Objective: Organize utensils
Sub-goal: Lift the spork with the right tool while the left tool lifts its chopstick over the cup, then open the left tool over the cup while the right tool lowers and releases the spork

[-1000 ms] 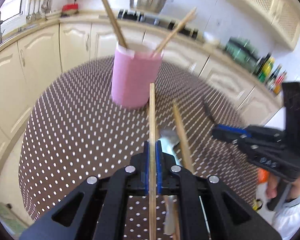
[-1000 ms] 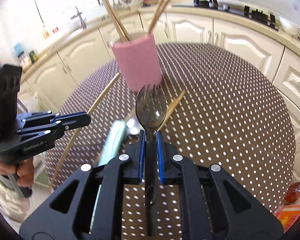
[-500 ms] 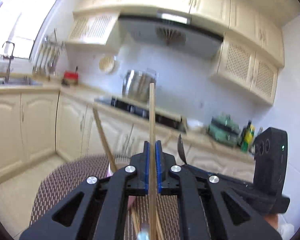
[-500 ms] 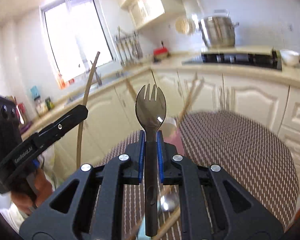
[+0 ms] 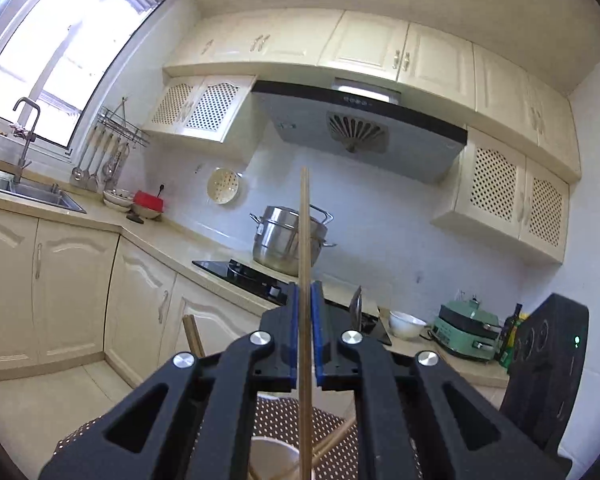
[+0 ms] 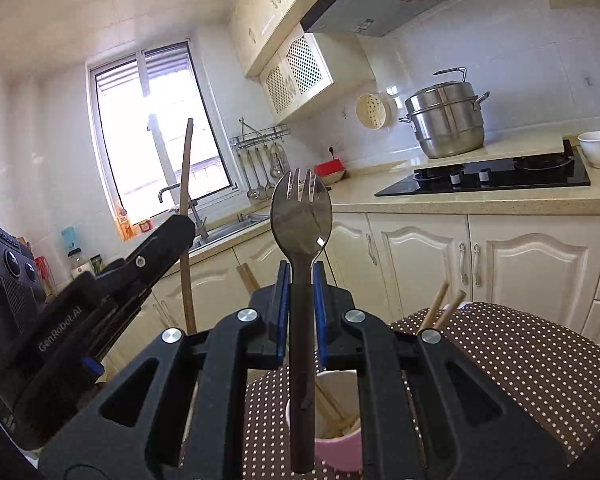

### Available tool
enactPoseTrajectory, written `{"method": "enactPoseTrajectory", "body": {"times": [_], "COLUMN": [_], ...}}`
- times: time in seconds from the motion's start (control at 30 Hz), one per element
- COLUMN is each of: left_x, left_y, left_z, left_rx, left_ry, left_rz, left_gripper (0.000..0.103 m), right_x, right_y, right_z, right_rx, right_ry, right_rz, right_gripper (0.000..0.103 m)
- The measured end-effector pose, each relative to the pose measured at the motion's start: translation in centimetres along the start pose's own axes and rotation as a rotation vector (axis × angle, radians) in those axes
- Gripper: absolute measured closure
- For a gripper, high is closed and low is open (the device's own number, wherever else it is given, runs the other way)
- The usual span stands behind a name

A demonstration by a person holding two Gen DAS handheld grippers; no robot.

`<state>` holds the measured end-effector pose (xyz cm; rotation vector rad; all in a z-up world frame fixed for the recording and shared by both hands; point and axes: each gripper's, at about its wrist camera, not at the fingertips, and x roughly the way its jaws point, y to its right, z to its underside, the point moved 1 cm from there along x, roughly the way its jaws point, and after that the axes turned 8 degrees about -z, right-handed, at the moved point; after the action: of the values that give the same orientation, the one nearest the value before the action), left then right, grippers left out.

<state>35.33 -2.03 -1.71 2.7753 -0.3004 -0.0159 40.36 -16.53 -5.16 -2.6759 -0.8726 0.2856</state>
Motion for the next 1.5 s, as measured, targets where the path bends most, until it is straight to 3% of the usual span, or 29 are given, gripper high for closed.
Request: {"method": "enactPoseTrajectory", "body": {"times": [0.33, 0.5, 1.03, 1.1, 1.13, 1.17, 1.5], "left_x": [3.4, 3.8, 2.6, 2.3, 2.0, 1.7, 0.1], "left_y": [-1.8, -1.8, -4.4, -4.5, -4.7, -4.9, -5.0], "left_z": [0.9, 1.9, 5.6, 5.8, 5.8, 5.8, 5.9], "left_rx": [-0.017, 0.025, 0.014, 0.016, 0.013, 0.002, 0.027], "left_ry": [0.052, 0.108, -0.115, -0.14, -0.142, -0.142, -0.219], "left_rz": [-0.044, -0.106, -0.091, -0.094, -0.101, -0.103, -0.15], "left_gripper": [0.097, 0.097, 0.096, 0.089, 0.075, 0.071, 0.07], "right_x": [1.2, 1.6, 2.7, 2.6, 2.6, 2.6, 1.1], "right_y": [1.3, 1.0, -0.3, -0.3, -0.3, -0.3, -1.2], "right_z": [1.6, 2.1, 4.4, 4.6, 4.8, 4.8, 5.5], "right_rx": [0.001, -0.017, -0.092, -0.09, -0.088, -0.093, -0.116], "right_ry": [0.031, 0.047, 0.032, 0.026, 0.019, 0.016, -0.025], "right_rz": [0.007, 0.006, 0.022, 0.024, 0.019, 0.025, 0.042], "right_gripper": [0.091, 0.091, 0.091, 0.091, 0.091, 0.091, 0.091]}}
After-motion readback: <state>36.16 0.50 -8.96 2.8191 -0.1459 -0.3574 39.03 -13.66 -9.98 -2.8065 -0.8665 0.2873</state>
